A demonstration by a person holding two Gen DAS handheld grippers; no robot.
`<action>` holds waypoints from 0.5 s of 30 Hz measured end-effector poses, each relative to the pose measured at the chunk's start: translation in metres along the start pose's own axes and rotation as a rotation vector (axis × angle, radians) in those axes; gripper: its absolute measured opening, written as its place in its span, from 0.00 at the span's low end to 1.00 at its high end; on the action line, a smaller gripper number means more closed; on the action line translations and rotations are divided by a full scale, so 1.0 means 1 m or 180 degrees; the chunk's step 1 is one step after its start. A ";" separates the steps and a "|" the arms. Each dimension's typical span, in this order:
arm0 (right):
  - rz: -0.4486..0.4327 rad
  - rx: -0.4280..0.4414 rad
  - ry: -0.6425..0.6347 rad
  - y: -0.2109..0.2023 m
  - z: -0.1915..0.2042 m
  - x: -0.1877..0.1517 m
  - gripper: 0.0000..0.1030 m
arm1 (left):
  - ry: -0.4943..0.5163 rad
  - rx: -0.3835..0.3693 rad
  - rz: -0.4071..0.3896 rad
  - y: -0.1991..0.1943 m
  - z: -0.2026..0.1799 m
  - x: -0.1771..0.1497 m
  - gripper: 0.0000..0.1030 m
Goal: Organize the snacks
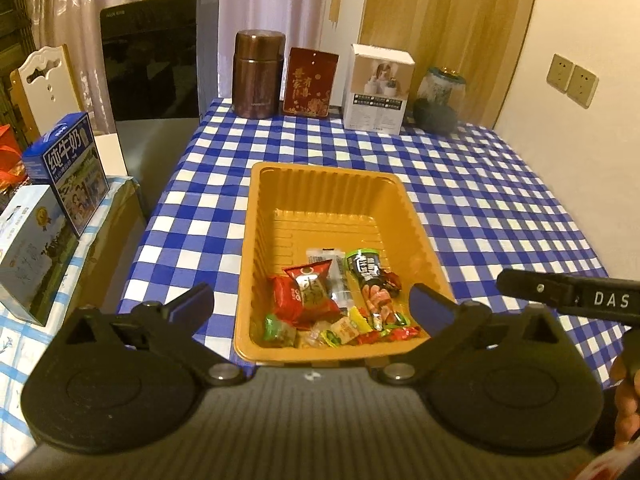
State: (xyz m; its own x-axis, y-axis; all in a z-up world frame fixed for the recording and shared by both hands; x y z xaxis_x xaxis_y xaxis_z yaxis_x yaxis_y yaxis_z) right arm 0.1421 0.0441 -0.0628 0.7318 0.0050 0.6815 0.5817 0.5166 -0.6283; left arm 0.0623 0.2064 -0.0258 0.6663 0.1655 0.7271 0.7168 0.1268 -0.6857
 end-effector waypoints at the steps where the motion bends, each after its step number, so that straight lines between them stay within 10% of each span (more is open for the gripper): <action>1: 0.0002 -0.0017 -0.0005 -0.004 -0.001 -0.002 0.78 | 0.0001 -0.0003 -0.0019 -0.004 -0.001 -0.001 1.00; 15: 0.0078 -0.0239 -0.0185 -0.047 -0.010 -0.037 0.79 | 0.0069 0.0061 0.0152 -0.035 -0.022 -0.035 1.00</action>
State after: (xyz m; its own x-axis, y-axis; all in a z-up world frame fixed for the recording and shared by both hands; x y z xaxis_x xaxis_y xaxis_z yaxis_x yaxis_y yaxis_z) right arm 0.0908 0.0110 -0.0621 0.7256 0.0677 0.6848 0.5903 0.4501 -0.6700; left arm 0.0184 0.1747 -0.0267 0.7041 0.1505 0.6939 0.6801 0.1380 -0.7200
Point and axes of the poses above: each gripper's, at about its wrist camera, not at the fingertips, and y roughly the way its jaws point, z to its left, x to its top, the point moved 8 cm from there along y, roughly the way its jaws point, and after that the axes turned 6 degrees about y, right-handed, at the moved point
